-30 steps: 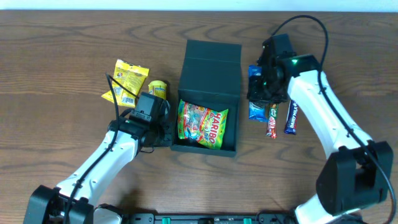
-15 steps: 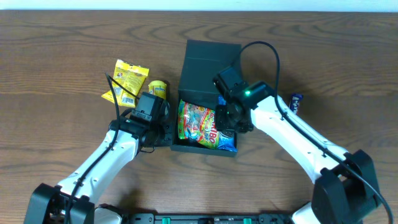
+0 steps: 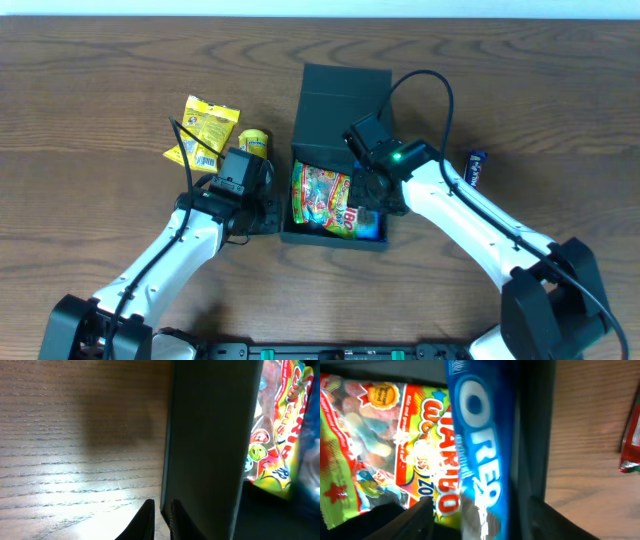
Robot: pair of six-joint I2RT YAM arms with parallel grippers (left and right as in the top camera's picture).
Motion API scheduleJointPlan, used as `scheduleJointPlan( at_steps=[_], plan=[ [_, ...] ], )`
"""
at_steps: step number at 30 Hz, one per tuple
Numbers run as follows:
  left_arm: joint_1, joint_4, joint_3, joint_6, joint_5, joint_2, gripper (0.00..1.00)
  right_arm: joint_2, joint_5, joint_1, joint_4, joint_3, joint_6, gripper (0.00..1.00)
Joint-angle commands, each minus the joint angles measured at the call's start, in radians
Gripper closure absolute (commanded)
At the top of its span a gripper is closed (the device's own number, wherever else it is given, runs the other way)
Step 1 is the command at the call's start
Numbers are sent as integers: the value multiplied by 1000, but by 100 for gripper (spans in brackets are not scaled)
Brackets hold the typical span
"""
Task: Pack container
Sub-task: 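Place the Oreo pack into the box's right side with the right gripper, then grasp the yellow Hacks bag with the left gripper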
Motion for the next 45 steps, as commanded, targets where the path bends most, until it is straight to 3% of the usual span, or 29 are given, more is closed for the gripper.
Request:
scheduleJointPlan(
  at_steps=[1, 11, 14, 16, 17, 25, 41, 45],
  plan=[
    [-4, -2, -6, -4, 5, 9, 87, -29, 51, 3, -27, 47, -39, 34],
    [-4, 8, -6, -5, -5, 9, 86, -189, 188, -27, -120, 97, -74, 41],
    [-4, 29, -6, -5, -14, 9, 87, -184, 182, -73, -106, 46, -74, 58],
    [-4, 37, -6, -8, -33, 9, 87, -170, 130, -108, -48, -33, -74, 90],
    [-3, 38, -6, -8, -35, 9, 87, -163, 100, -122, -13, -73, -74, 98],
    [-10, 88, -6, -42, 32, 42, 87, -158, -13, -181, 201, -271, -106, 98],
    [-82, 133, -6, -87, 54, 89, 87, -103, -54, -183, 361, -296, -192, 99],
    [-81, 125, -3, -98, 27, 87, 90, -104, -12, -188, 360, -294, -206, 89]
  ],
)
